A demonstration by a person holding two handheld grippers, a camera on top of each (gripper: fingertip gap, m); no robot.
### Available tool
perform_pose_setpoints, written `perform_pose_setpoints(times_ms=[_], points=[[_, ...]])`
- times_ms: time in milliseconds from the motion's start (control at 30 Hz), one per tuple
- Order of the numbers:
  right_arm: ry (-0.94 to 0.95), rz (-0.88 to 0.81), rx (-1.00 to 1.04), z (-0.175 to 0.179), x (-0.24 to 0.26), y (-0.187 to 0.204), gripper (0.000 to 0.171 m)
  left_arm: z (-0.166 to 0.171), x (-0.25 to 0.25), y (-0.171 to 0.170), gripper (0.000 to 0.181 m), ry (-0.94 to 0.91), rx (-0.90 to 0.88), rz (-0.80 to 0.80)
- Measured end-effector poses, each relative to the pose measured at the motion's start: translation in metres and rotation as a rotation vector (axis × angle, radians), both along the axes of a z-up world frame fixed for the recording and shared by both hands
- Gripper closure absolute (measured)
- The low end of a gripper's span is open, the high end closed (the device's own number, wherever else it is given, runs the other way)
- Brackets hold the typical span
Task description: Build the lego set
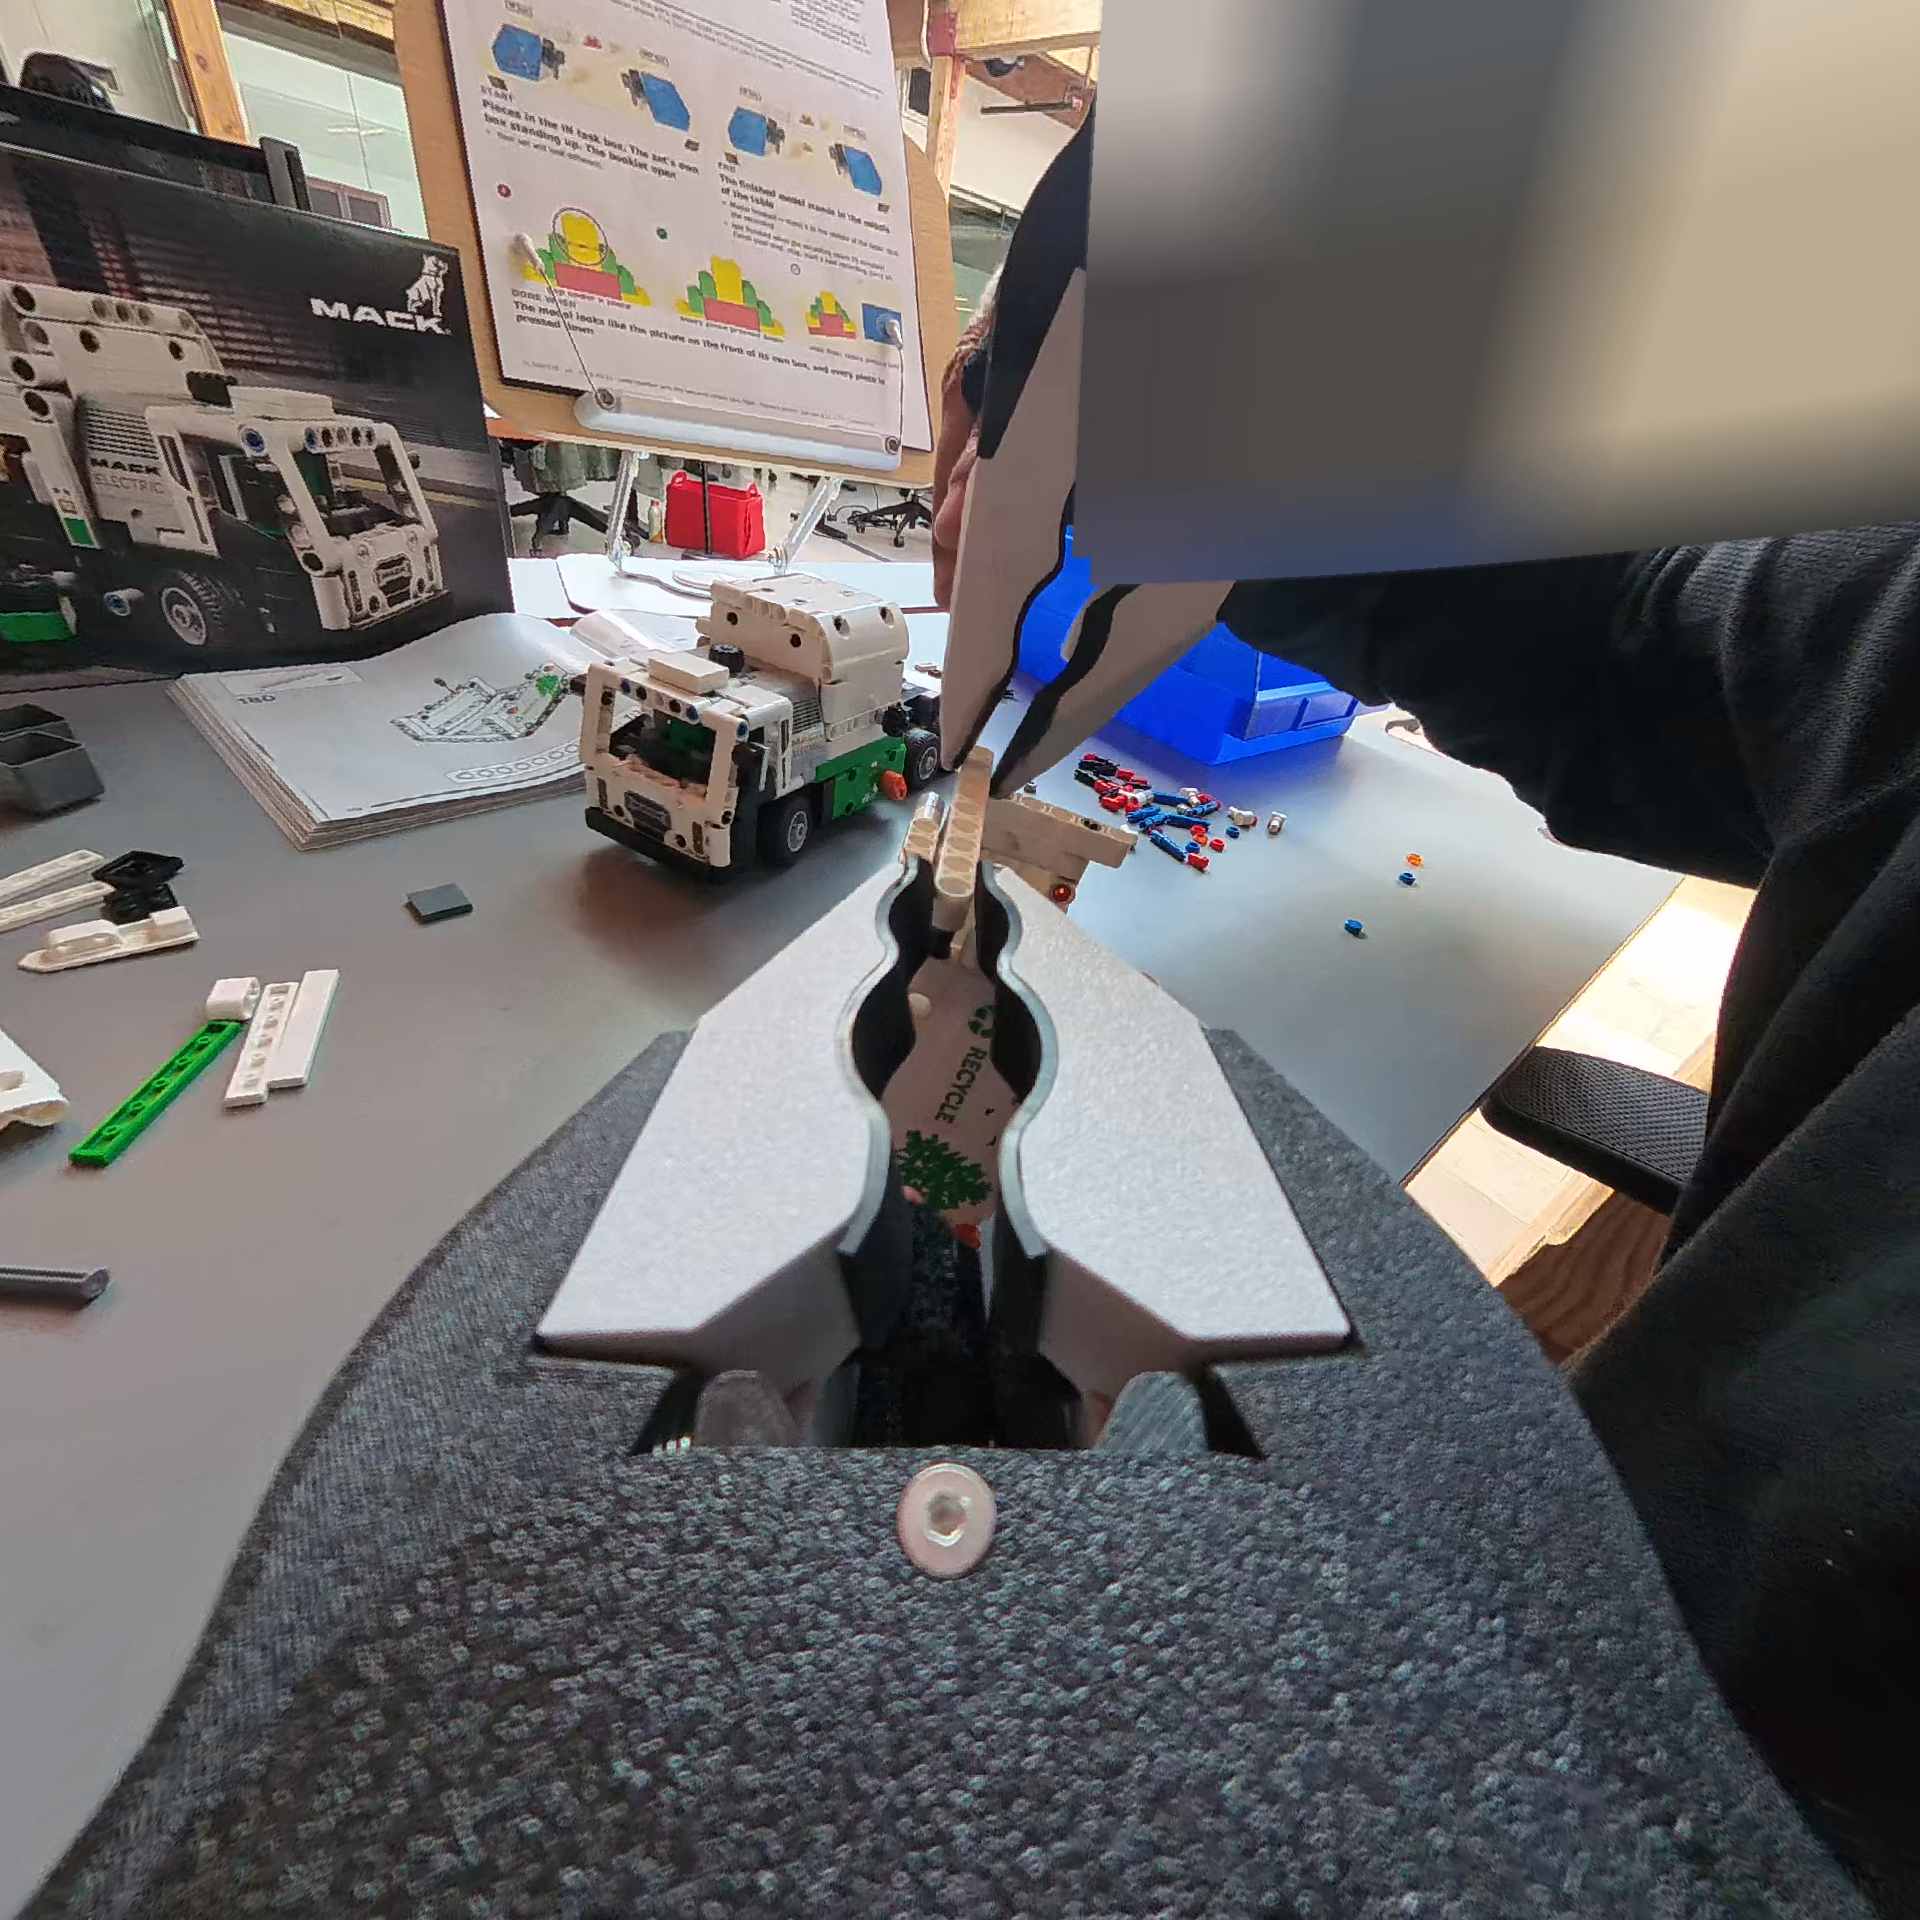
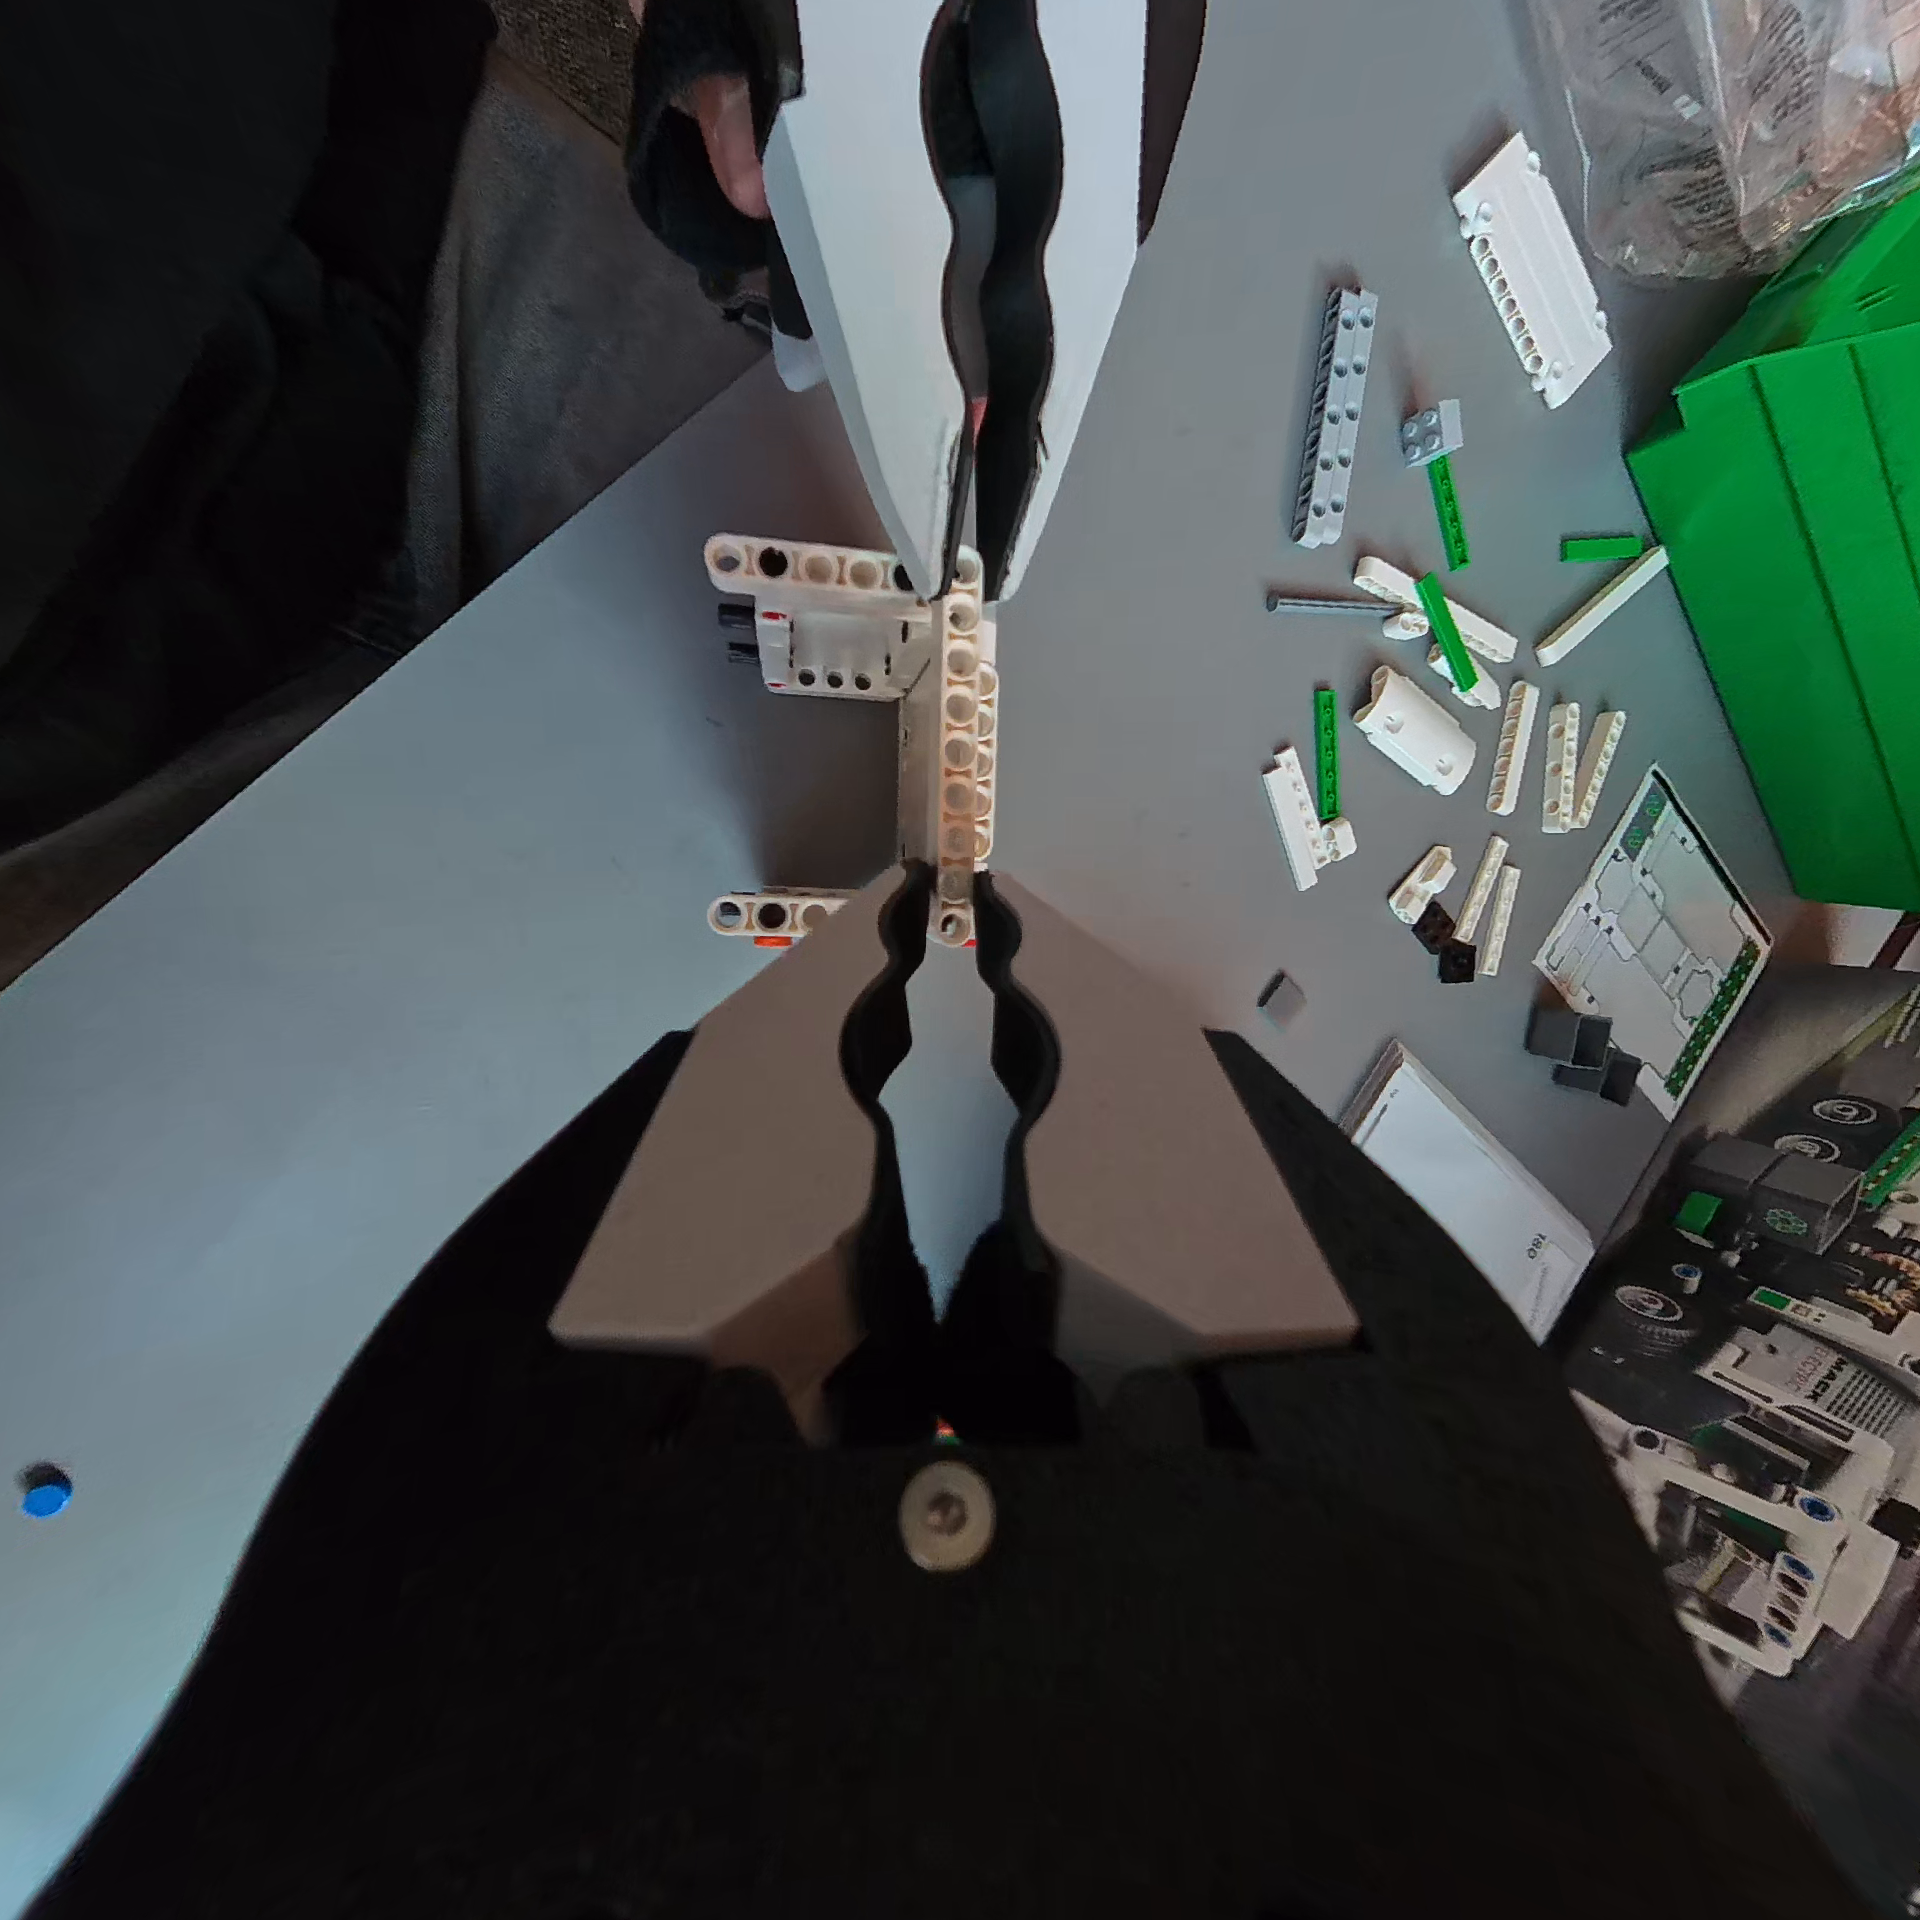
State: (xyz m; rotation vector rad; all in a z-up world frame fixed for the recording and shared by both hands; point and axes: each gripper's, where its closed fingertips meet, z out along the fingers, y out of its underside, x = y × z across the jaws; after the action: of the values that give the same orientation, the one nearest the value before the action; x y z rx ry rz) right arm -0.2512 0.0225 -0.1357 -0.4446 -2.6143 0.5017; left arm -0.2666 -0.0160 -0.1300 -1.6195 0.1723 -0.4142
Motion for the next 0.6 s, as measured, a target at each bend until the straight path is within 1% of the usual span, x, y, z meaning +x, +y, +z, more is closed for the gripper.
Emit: perform_pose_setpoints(times_ms=[33, 267, 367, 433, 500, 533, 567, 600], points=[[-0.006, -0.003, -0.007, 0.0, 0.0, 0.0, 0.165, 0.0, 0.0, 0.0, 0.177, 0.002, 0.002, 0.001], [-0.018, -0.021, -0.05, -0.002, 0.0, -0.002, 0.164, 0.0, -0.001, 0.0, 0.177, 0.002, 0.004, -0.001], [-0.048, -0.046, -0.127, -0.005, 0.002, -0.005, 0.153, 0.0, 0.0, -0.001, 0.177, 0.0, 0.001, -0.007], [-0.086, -0.083, -0.248, -0.004, 0.005, -0.009, 0.145, 0.0, 0.001, -0.001, 0.177, 0.0, 0.001, -0.012], [-0.092, -0.152, -0.432, 0.003, 0.003, -0.011, 0.138, 0.0, 0.001, -0.001, 0.177, 0.006, 0.001, -0.015], [-0.09, -0.202, -0.544, 0.007, -0.001, -0.011, 0.134, 0.001, 0.001, -0.001, 0.177, 0.008, 0.001, -0.016], [-0.093, -0.26, -0.65, 0.011, -0.005, -0.008, 0.126, 0.001, 0.001, -0.001, 0.177, 0.01, 0.002, -0.017], [-0.105, -0.337, -0.752, 0.012, -0.01, -0.004, 0.125, 0.002, 0.001, -0.001, 0.177, 0.013, 0.003, -0.018]])
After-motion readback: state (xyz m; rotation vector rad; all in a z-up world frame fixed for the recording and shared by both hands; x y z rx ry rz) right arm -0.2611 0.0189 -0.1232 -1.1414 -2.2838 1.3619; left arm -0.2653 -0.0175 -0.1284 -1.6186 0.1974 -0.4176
